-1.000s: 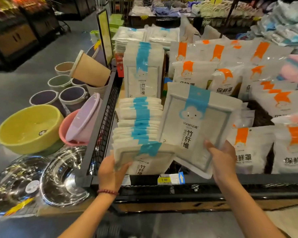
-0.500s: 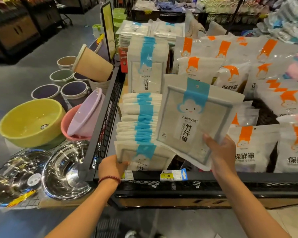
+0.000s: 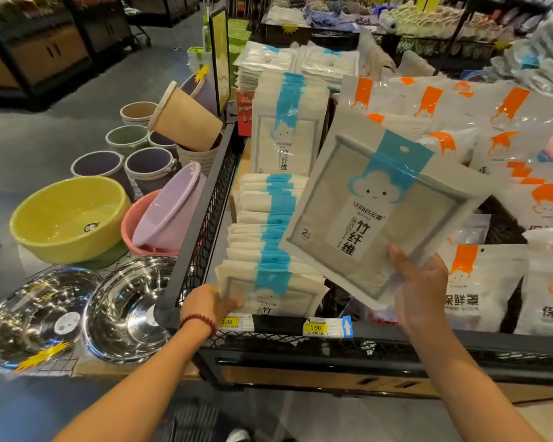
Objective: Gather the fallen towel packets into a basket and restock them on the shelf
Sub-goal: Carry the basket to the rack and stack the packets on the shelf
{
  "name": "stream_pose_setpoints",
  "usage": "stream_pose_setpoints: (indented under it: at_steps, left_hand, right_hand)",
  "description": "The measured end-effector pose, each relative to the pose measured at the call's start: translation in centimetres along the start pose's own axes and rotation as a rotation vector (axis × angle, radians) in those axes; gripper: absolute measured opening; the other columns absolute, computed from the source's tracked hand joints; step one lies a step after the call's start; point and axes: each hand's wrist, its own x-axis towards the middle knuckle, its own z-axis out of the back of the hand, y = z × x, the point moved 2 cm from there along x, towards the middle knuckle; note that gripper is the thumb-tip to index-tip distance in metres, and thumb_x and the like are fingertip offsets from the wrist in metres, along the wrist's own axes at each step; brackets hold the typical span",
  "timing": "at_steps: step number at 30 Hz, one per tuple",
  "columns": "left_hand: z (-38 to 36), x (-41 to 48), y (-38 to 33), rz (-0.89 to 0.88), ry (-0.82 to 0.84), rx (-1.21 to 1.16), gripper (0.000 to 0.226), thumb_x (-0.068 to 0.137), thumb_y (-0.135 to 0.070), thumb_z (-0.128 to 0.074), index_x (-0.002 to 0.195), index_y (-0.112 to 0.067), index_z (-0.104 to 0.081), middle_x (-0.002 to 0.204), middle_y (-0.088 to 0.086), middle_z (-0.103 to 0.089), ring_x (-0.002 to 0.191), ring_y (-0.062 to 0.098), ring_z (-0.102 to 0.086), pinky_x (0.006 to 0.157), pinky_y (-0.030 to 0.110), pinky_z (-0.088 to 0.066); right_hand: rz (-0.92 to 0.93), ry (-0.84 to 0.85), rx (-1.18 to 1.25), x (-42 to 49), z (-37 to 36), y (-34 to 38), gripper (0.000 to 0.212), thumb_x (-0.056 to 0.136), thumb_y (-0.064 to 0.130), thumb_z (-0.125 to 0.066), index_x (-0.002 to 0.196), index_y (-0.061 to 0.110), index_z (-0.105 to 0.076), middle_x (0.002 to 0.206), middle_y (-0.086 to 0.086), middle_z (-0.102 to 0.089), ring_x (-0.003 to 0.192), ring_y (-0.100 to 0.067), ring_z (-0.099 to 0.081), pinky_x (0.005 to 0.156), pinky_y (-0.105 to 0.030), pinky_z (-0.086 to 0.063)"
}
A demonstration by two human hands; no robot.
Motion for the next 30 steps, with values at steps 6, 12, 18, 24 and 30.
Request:
stream_pose_setpoints:
  at_steps: [6, 12, 18, 24, 30]
  left_hand:
    - [-0.4, -0.2, -0.4, 0.018, -0.055, 0.083, 0.053, 0.071, -0.062, -0.068, 0.061, -0.010, -0.060, 0.056, 0.002, -0.058, 0.051, 0.014, -0.053, 0.046, 0.025, -0.039]
    - [-0.9, 0.0, -1.5, 0.008, 0.042, 0.242, 0.046, 0.067, -0.069, -0.066, 0.065, -0.025, -0.052, 0.064, -0.007, -0.057, 0.058, 0.010, -0.056, 0.050, 0.023, -0.042]
    - [0.3, -0.3, 0.0, -0.152, 0.118, 0.212, 0.052, 0.073, -0.071, -0.057, 0.074, -0.020, -0.067, 0.065, -0.002, -0.065, 0.059, 0.014, -0.061, 0.059, 0.028, -0.053]
    - [1.2, -1.6, 3.2, -0.426, 0.001, 0.443, 0.048, 0.089, -0.060, -0.041, 0.068, -0.020, -0.058, 0.066, -0.003, -0.060, 0.062, 0.010, -0.054, 0.060, 0.026, -0.048]
    - [0.8, -1.7, 3.1, -0.395, -0.015, 0.509, 0.045, 0.091, -0.057, -0.041, 0.079, -0.017, -0.058, 0.079, -0.002, -0.060, 0.077, 0.014, -0.056, 0.075, 0.028, -0.049]
  right_hand:
    - [0.018, -0.035, 0.041, -0.6, 0.5, 0.2, 0.025, 0.087, -0.001, -0.057, 0.100, 0.021, -0.059, 0.086, 0.014, -0.073, 0.085, -0.003, -0.069, 0.070, -0.019, -0.056]
    - [-0.014, 0.053, 0.137, -0.9, 0.8, 1.1, 0.029, 0.077, 0.006, -0.059, 0.104, 0.017, -0.057, 0.090, 0.010, -0.074, 0.089, -0.007, -0.069, 0.074, -0.029, -0.059]
    - [-0.209, 0.262, 0.072, -2.6, -1.5, -3.7, 0.029, 0.068, 0.005, -0.060, 0.097, 0.009, -0.060, 0.083, 0.001, -0.075, 0.080, -0.014, -0.071, 0.065, -0.029, -0.059]
    - [-0.014, 0.181, -0.188, -4.5, -3.4, -10.5, 0.028, 0.084, -0.002, -0.060, 0.097, 0.023, -0.066, 0.091, 0.007, -0.073, 0.089, -0.006, -0.066, 0.076, -0.026, -0.054]
    - [0.531, 0.197, -0.912, -4.9, -3.3, -13.4, 0.019, 0.071, -0.005, -0.077, 0.088, 0.004, -0.072, 0.082, -0.010, -0.068, 0.075, -0.025, -0.058, 0.063, -0.038, -0.052]
